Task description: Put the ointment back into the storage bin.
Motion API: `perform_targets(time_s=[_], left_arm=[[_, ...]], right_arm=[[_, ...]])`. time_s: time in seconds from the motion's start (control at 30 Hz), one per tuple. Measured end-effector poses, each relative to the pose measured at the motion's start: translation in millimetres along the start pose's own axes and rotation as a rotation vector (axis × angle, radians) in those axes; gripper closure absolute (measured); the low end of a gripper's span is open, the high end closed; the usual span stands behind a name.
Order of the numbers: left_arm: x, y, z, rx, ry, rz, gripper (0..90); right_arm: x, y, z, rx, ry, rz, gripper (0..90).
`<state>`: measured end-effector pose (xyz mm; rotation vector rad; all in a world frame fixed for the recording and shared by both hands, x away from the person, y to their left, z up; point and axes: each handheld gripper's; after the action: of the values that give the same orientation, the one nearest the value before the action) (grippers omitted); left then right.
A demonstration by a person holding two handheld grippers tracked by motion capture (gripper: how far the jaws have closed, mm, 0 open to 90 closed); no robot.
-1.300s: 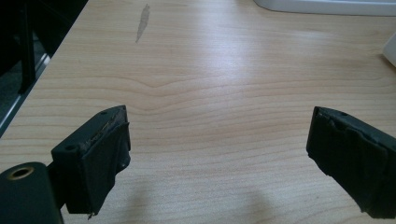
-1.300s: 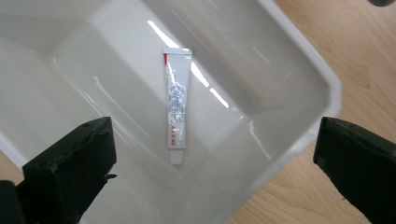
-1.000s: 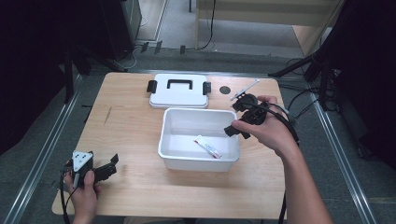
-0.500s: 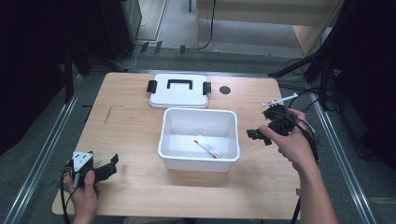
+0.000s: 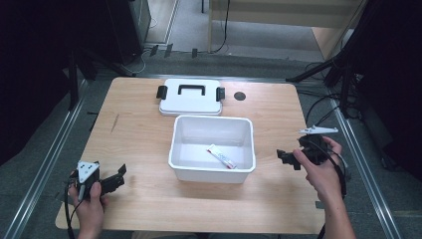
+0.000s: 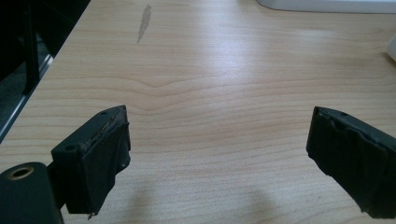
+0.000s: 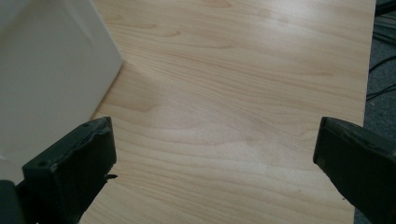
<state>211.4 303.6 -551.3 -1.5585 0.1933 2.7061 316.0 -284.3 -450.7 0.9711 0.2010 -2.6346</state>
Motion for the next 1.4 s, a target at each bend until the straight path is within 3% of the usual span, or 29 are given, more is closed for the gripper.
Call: perform_targets(time_s=[0.1,0.3,0.43,0.57,0.87,0.93,1.07,1.4], left_arm=[[0.0,0.0,0.0,0.000,0.000,0.000,7.0],[0.1,0.2,0.2,-0.002,0.001,0.001,7.0],[0.2,0.4,0.1,-0.003,0.003,0.003,7.0],[0.2,0.4,0.2,-0.004,0.004,0.004,7.0],[0.2,0.1,0.1,-0.003,0.004,0.006,7.0],[0.2,0.0,0.1,-0.002,0.004,0.006,7.0],[0.0,-0.4,0.0,0.002,0.002,0.008,7.0],[-0.3,-2.0,-0.2,0.010,0.001,0.017,7.0]], right_arm=[[23.8,10.0,-1.9,0.022,0.062,-0.028,0.0],[50.1,17.4,-2.7,0.053,0.120,-0.036,0.0],[74.7,22.9,-3.5,0.046,0.172,-0.054,0.0],[87.7,24.9,-4.1,0.055,0.197,-0.059,0.0],[129.7,37.3,1.4,0.035,0.303,-0.126,0.0],[132.0,38.5,1.9,0.030,0.311,-0.133,0.0],[143.8,43.9,5.6,-0.009,0.366,-0.202,0.0],[153.1,46.3,6.8,0.029,0.377,-0.205,0.3]])
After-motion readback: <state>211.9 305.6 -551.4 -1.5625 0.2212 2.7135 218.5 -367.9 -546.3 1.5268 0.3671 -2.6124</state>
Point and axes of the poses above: each handheld gripper's, and its own axes: z roughly backward along the jaws, x roughly out of its underside, y roughly to its right, and after that the axes turned 2 degrees about x, right-handed
